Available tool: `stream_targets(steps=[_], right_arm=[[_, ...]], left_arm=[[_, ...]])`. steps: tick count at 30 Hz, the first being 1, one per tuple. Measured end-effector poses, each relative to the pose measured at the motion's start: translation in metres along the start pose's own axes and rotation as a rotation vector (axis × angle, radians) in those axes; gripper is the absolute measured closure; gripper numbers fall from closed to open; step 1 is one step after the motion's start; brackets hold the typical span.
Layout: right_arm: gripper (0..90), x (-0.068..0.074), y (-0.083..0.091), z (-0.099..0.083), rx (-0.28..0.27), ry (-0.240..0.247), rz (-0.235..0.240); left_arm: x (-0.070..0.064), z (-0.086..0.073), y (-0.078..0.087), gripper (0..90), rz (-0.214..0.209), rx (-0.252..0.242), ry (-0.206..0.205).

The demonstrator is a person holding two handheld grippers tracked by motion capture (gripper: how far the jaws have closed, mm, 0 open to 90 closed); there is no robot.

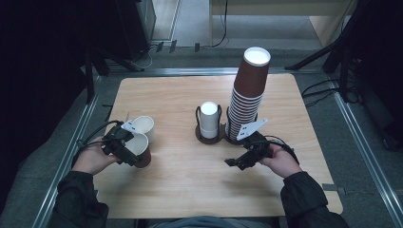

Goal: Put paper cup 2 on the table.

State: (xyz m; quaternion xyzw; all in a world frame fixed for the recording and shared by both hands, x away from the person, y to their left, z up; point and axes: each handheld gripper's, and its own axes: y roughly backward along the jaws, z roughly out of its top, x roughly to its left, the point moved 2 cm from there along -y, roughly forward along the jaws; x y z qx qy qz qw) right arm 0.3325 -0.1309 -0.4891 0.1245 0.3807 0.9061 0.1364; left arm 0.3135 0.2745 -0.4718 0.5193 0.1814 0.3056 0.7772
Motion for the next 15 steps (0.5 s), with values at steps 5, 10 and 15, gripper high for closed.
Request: stream_targets(steps=[5,10,15], right_arm=[[16.8,0.000,0.000,0.000,0.002,0.001,0.000],[16.8,0.000,0.000,0.000,0.002,-0.001,0.000],[16.8,0.000,0.000,0.000,0.003,0.003,0.001]], left_arm=[[0.001,0.001,0.006,0.3,-0.012,-0.034,0.011],[0.001,0.003,0.014,0.3,-0.015,-0.071,0.017],[0.004,0.001,0.026,0.4,-0.041,-0.136,0.034]])
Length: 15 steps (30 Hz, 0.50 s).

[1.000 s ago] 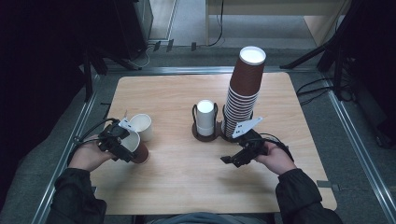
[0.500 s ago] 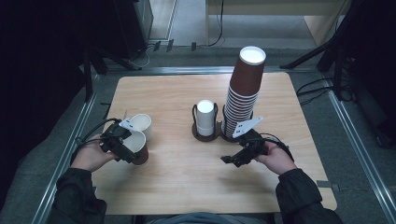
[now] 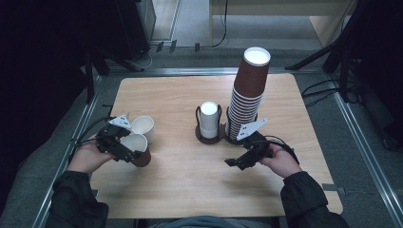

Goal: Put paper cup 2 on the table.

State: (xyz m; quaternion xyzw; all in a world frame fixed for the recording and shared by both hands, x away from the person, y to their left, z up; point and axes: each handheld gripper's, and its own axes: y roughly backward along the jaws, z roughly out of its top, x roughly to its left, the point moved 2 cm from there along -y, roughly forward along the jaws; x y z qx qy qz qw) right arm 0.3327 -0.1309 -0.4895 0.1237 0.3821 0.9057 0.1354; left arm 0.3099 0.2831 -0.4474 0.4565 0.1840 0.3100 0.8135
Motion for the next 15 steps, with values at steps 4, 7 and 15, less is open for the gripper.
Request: stream_targets(steps=[4,7,15], right_arm=[[16.8,0.001,-0.001,0.000,0.004,0.004,0.003],[16.8,0.001,-0.001,0.000,0.006,0.003,0.002],[16.8,0.003,-0.001,-0.001,0.006,0.004,0.002]], left_arm=[[-0.002,0.005,0.007,0.3,0.014,-0.028,0.000],[-0.005,0.010,0.007,0.4,0.006,-0.040,0.000],[-0.013,0.022,0.003,0.4,-0.036,-0.073,-0.016]])
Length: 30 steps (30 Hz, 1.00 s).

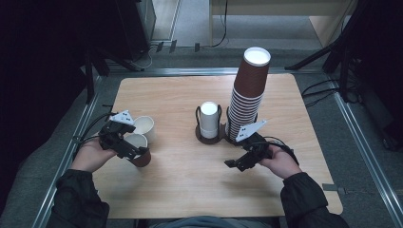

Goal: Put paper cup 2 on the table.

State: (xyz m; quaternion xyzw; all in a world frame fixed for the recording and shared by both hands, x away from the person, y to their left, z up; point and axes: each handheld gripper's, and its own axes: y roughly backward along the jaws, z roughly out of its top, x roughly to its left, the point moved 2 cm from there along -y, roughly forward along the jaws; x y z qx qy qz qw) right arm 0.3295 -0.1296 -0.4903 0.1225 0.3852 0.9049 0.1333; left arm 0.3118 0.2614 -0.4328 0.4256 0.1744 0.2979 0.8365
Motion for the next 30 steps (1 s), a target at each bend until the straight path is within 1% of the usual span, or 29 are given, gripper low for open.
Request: stream_targets(steps=[3,6,7,9,10,12,14,18,24,26,27,30], right_arm=[[16.8,0.001,-0.001,0.000,0.003,0.005,0.001],[16.8,0.003,-0.002,0.000,0.007,0.005,0.003],[16.8,0.004,-0.003,0.000,0.005,0.002,0.006],[16.7,0.007,-0.004,0.001,0.000,-0.002,0.012],[16.8,0.008,-0.005,0.002,-0.006,0.000,0.013],[16.8,0.010,-0.005,0.002,-0.011,-0.003,0.014],[16.8,0.010,-0.005,0.003,-0.012,0.002,0.012],[16.8,0.012,-0.006,0.002,-0.010,0.000,0.005],[16.8,0.014,-0.005,0.000,-0.013,0.000,-0.002],[16.8,0.014,-0.005,0.000,-0.016,-0.002,-0.003],[16.8,0.015,-0.005,0.000,-0.018,-0.001,-0.003],[16.8,0.016,-0.005,-0.001,-0.011,0.005,0.001]], left_arm=[[-0.004,0.005,-0.004,0.4,-0.026,-0.020,0.000],[-0.007,0.009,-0.008,0.4,-0.026,-0.020,-0.009],[-0.010,0.012,-0.011,0.4,-0.022,-0.021,-0.028],[-0.014,0.016,-0.014,0.4,-0.032,-0.032,-0.030],[-0.015,0.018,-0.016,0.4,-0.041,-0.028,-0.031],[-0.020,0.022,-0.020,0.4,-0.076,-0.021,-0.040],[-0.026,0.027,-0.022,0.4,-0.083,-0.021,-0.056],[-0.036,0.037,-0.029,0.4,-0.101,-0.025,-0.073],[-0.051,0.047,-0.044,0.4,-0.107,-0.013,-0.117],[-0.056,0.051,-0.050,0.4,-0.112,-0.006,-0.113],[-0.059,0.053,-0.052,0.4,-0.124,-0.007,-0.116],[-0.068,0.058,-0.060,0.4,-0.137,-0.014,-0.124]])
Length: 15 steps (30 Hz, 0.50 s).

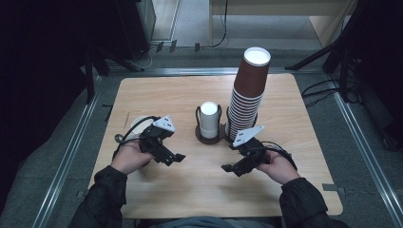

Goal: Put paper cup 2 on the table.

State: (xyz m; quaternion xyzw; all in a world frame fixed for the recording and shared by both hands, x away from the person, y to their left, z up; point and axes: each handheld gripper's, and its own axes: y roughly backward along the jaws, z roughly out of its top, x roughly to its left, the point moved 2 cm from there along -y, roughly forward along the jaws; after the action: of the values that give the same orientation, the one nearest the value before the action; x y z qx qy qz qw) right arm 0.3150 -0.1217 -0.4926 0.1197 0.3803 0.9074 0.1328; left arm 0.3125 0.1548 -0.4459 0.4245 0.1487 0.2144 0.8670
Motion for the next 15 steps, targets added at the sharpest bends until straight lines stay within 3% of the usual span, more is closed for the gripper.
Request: stream_targets(steps=[5,11,15], right_arm=[[16.8,0.000,0.001,-0.001,0.001,-0.004,-0.007],[16.8,0.002,0.000,-0.001,0.006,0.002,-0.002],[16.8,0.000,0.000,-0.001,0.008,0.006,-0.004]], left_arm=[[-0.011,0.007,-0.016,0.4,-0.003,0.009,-0.032],[-0.021,0.014,-0.033,0.4,-0.017,-0.010,-0.040],[-0.028,0.017,-0.044,0.4,0.004,-0.022,-0.052]])
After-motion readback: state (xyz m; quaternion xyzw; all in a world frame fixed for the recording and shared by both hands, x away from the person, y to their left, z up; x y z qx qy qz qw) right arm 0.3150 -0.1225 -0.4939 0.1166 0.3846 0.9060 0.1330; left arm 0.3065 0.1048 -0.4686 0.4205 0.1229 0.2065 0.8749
